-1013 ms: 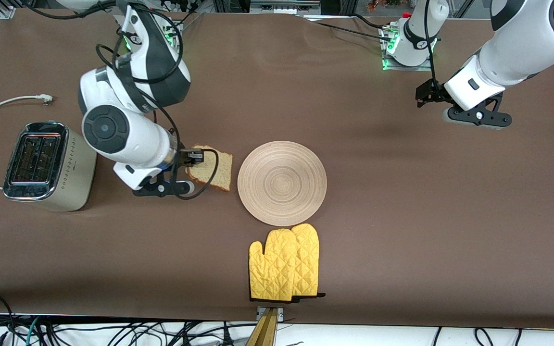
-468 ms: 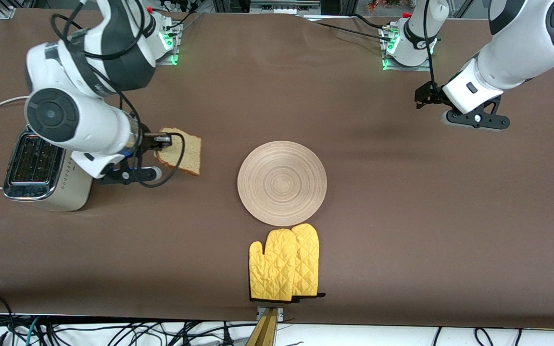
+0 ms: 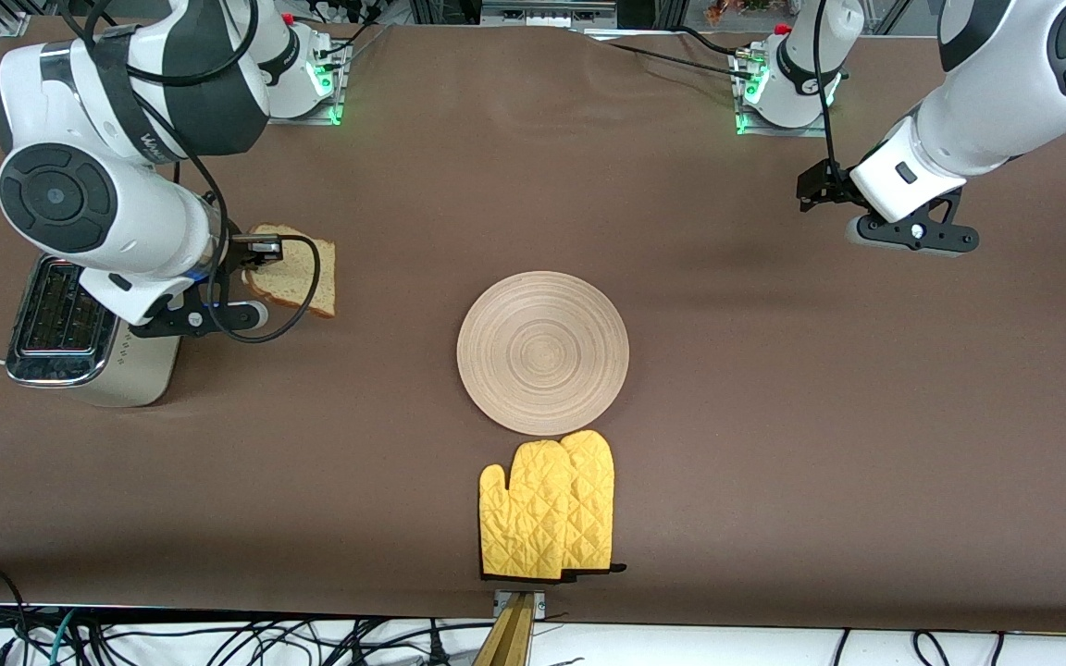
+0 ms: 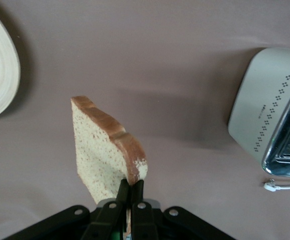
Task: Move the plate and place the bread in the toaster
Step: 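Turn the bread upright above the toaster slot with the right gripper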
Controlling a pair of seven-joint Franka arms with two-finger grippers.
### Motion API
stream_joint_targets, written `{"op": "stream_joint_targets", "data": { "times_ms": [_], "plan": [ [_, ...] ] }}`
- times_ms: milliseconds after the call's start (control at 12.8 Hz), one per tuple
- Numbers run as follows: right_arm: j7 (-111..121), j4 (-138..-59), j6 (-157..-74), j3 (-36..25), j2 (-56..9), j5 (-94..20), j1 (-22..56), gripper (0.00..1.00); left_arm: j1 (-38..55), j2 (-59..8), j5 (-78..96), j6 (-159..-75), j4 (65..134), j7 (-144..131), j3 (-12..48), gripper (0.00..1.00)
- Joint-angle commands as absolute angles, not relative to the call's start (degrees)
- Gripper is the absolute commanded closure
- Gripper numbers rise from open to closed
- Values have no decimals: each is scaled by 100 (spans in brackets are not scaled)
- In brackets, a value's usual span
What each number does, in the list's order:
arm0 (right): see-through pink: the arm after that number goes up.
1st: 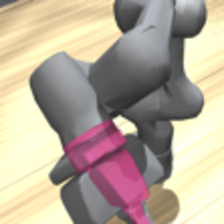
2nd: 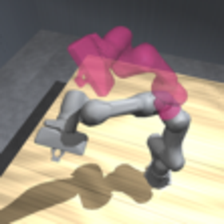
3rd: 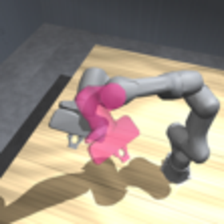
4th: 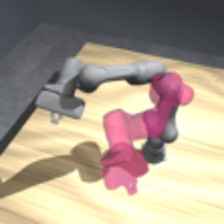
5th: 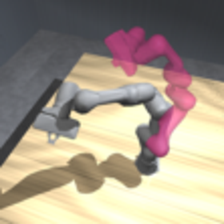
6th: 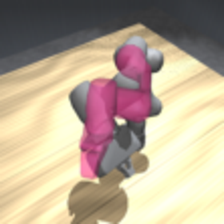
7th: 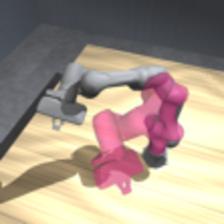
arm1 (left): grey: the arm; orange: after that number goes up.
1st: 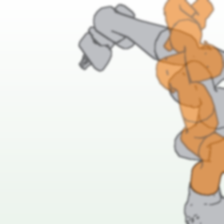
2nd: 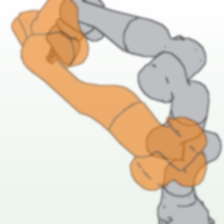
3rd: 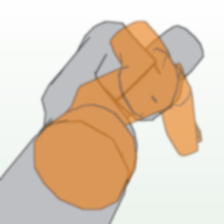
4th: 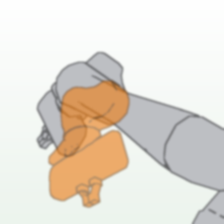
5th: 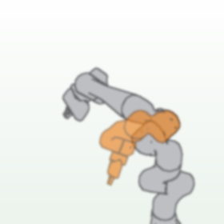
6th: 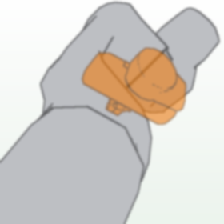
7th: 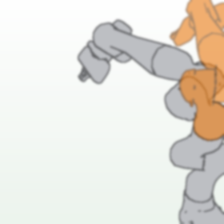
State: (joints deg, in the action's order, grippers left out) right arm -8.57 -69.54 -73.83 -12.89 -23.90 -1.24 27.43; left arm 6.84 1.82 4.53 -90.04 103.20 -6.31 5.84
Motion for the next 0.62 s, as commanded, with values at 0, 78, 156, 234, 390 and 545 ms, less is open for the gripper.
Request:
{"op": "stream_joint_targets", "data": {
  "times_ms": [0, 78, 156, 234, 390, 545],
  "plan": [
    [-468, -6952, -7129, -1545, -2215, 0, 2751, 100, 694, 97, 633, -8965, 10117, -650, 580, 0],
    [-222, -6952, -7128, -1677, -2197, 122, 2751, 100, 694, 88, 642, -8965, 10116, -659, 580, 0],
    [93, -6952, -7119, -1792, -2189, 341, 2751, 100, 703, 88, 642, -8956, 10116, -659, 580, 0],
    [349, -6952, -7119, -1889, -2188, 543, 2751, 100, 660, 88, 633, -8947, 10116, -598, 580, 0],
    [571, -6952, -7119, -2012, -2188, 755, 2751, 100, 668, 62, 642, -8947, 10108, -615, 580, 0],
    [702, -6952, -7119, -2118, -2188, 852, 2760, 100, 747, 70, 703, -8947, 10099, -747, 728, 0]
  ]
}}
